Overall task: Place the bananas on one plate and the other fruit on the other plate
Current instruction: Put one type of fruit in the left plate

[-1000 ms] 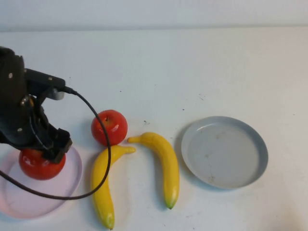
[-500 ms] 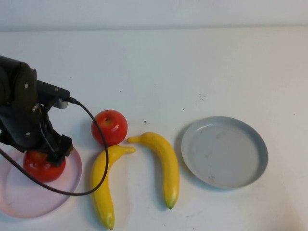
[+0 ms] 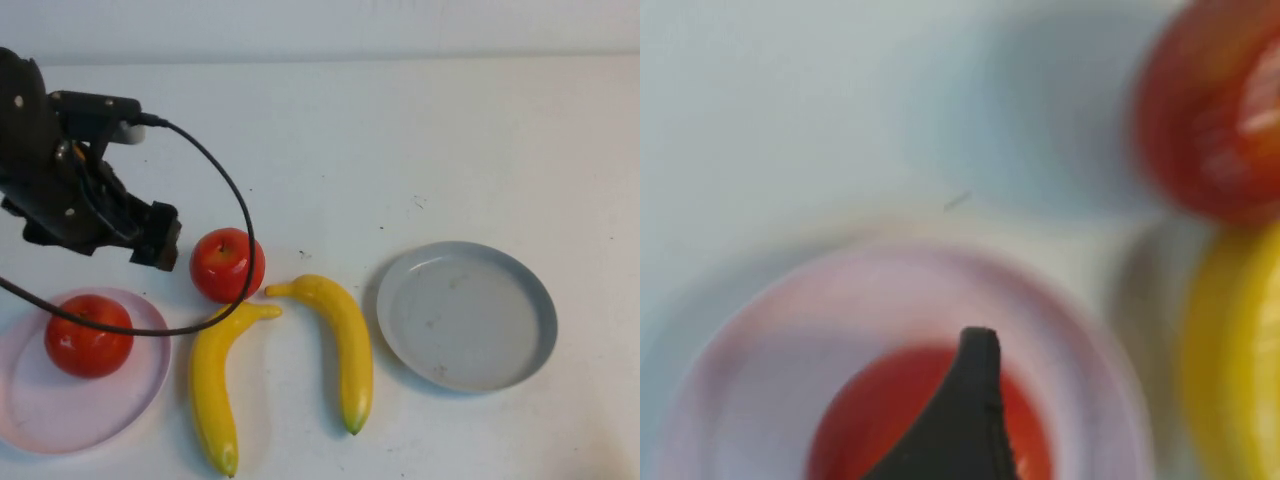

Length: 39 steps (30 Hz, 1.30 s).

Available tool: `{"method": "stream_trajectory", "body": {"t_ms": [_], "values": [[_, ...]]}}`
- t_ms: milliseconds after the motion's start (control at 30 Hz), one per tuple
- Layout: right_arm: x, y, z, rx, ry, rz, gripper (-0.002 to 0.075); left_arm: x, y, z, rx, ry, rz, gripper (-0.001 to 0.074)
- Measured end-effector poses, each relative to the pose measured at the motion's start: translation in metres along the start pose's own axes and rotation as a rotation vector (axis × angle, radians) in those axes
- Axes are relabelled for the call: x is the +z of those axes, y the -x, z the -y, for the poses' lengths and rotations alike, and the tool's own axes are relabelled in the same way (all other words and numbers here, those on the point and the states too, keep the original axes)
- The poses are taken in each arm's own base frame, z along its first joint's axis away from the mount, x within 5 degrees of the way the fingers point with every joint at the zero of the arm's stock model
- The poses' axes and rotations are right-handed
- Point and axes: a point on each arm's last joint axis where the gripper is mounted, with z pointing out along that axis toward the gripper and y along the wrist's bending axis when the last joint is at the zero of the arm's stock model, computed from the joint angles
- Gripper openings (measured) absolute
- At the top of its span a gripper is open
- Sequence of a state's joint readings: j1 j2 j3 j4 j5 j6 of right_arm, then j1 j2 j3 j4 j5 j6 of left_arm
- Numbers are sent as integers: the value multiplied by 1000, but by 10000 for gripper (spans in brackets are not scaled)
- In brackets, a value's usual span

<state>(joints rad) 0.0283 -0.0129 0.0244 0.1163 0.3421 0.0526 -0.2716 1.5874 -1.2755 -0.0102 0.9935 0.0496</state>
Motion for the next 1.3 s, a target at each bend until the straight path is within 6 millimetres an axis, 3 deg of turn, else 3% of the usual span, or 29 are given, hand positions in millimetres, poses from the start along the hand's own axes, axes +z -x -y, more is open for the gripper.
{"method": "stream_trajectory", "body": {"t_ms": [167, 533, 800, 1100, 1300], "values": [[0, 0, 0, 0, 0, 0, -15, 3, 15, 20, 117, -129, 114, 669], [0, 0, 0, 0, 0, 0, -16, 42, 42, 53, 351, -97, 116, 669], [0, 0, 0, 0, 0, 0, -15, 62, 44, 53, 466, -4, 80, 669], [0, 0, 0, 0, 0, 0, -15, 69, 48, 54, 431, -5, 103, 669], [0, 0, 0, 0, 0, 0, -15, 85, 48, 56, 413, -23, 73, 669]]}}
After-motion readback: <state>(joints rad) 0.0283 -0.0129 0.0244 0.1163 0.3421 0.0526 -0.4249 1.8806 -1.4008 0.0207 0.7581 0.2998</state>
